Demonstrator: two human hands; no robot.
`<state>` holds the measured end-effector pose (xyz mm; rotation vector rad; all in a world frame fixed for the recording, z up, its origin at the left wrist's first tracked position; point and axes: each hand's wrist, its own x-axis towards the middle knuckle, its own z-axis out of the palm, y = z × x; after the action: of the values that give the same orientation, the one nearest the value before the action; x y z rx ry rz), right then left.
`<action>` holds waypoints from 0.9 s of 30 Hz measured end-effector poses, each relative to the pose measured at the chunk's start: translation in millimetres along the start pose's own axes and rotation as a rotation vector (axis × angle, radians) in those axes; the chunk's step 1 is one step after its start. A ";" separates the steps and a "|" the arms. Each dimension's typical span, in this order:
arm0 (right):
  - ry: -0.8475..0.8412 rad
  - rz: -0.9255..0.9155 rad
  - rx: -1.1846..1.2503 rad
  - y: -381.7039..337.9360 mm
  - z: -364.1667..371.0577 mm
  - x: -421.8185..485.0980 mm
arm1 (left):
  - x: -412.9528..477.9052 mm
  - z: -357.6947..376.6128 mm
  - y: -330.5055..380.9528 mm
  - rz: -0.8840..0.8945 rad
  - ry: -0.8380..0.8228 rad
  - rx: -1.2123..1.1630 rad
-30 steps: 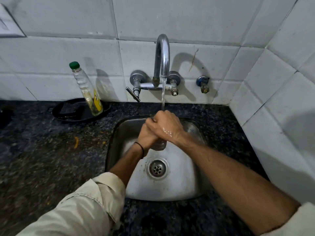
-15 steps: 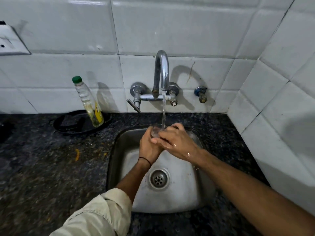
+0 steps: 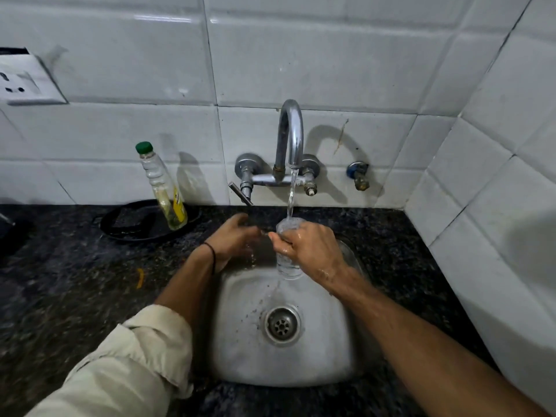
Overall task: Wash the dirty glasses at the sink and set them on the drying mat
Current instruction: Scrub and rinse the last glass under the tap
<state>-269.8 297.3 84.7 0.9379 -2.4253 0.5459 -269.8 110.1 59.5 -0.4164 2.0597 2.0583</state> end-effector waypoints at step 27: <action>0.085 1.305 1.366 -31.8 30.7 -16.3 | 22.5 6.7 11.8 0.358 0.442 0.607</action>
<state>-245.7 268.0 56.8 -0.5600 -2.0207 2.7043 -295.3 115.4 63.0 -0.4406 3.0660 1.4442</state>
